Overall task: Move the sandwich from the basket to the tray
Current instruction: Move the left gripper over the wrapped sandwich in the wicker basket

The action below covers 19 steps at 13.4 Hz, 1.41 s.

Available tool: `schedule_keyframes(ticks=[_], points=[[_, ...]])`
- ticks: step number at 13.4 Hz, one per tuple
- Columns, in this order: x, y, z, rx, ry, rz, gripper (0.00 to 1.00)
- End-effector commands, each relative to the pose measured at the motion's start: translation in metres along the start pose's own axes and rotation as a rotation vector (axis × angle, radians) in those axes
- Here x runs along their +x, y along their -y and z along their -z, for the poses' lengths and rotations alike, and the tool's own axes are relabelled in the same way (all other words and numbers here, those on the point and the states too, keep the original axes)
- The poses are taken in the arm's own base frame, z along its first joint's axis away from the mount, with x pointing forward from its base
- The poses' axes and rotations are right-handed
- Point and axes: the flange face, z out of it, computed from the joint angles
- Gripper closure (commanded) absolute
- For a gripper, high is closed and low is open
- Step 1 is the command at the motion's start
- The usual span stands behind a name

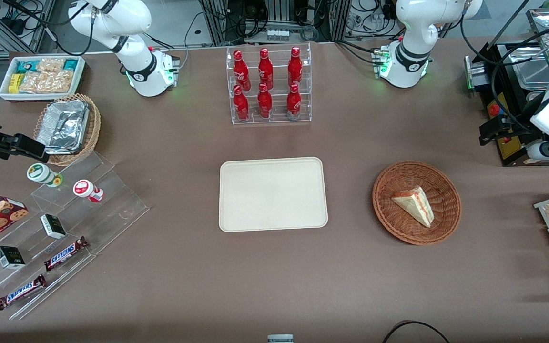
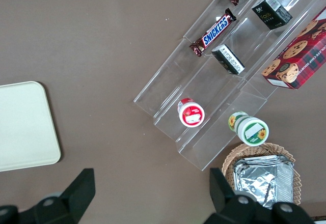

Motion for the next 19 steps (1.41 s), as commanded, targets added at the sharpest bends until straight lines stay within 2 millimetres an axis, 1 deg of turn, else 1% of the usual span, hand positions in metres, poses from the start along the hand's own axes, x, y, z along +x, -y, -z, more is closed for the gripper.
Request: schedule_keyframes(ticks=[1, 2, 3, 5, 7, 9, 10, 13, 15, 19], points=[[0.003, 0.002, 0.005, -0.002, -0.007, -0.004, 0.0], [0.004, 0.0, 0.004, -0.006, -0.007, -0.004, 0.0], [0.007, -0.002, -0.002, -0.003, -0.007, -0.007, 0.0], [0.016, -0.005, -0.021, -0.002, 0.004, -0.011, 0.0], [0.027, -0.015, -0.049, 0.0, 0.011, -0.002, 0.0], [0.036, -0.038, -0.083, 0.009, -0.022, 0.055, 0.0], [0.039, -0.048, -0.097, 0.008, -0.044, 0.087, 0.0], [0.045, -0.057, -0.146, -0.011, -0.093, 0.25, 0.0], [0.041, -0.061, -0.175, -0.026, -0.125, 0.32, 0.0], [0.033, -0.061, -0.223, -0.06, -0.166, 0.483, 0.0]])
